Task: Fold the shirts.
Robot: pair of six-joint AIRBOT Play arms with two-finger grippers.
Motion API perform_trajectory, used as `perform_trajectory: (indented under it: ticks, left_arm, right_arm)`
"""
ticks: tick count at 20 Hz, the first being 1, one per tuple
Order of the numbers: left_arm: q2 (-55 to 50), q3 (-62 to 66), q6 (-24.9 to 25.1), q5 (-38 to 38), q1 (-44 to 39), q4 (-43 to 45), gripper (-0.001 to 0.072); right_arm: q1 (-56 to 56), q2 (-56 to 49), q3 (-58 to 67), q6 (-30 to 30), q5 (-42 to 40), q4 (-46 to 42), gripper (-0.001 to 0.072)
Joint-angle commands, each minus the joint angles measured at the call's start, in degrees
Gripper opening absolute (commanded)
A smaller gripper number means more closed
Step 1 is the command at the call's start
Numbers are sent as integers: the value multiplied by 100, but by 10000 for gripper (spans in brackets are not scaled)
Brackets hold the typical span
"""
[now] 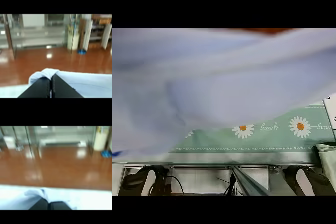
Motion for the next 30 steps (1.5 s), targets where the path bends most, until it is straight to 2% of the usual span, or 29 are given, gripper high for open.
perform_trajectory:
  ticks: [1,2,3,5,8,11,14,19,24,27,30]
  left_arm:
    - [22,26,-149,-1259,7,181,28]
    - [-46,26,-267,-1563,7,179,28]
    - [-192,20,-483,-2107,7,179,28]
    - [-647,-15,-546,-3193,4,188,28]
    - [-1134,-345,-391,-3121,4,201,28]
    - [-1810,-872,-164,-2308,-2,103,28]
    - [-2824,-1145,118,-1405,-59,-455,29]
    - [-4658,-1145,376,-188,-616,-494,30]
    - [-6109,-1145,409,916,-938,-494,30]
    - [-6570,-1145,407,1639,-977,-592,30]
    - [-6806,-1145,409,2494,-1023,-885,30]
  right_arm:
    - [0,131,79,127,1532,-564,25]
    - [2,37,76,109,2168,-614,25]
    - [90,-85,42,293,2437,-579,24]
    - [481,-273,-304,247,2433,-682,24]
    - [977,-682,-1434,240,2398,-1390,24]
    - [1290,-1569,-2229,-37,1871,-1648,24]
    - [1318,-2647,-2225,-33,820,-1333,24]
    - [1318,-3995,-2225,-15,-693,-1220,24]
    - [1311,-4857,-2227,7,-2203,-916,25]
    - [1307,-5160,-2227,282,-3248,-820,25]
    - [1307,-5370,-2227,492,-3928,-778,25]
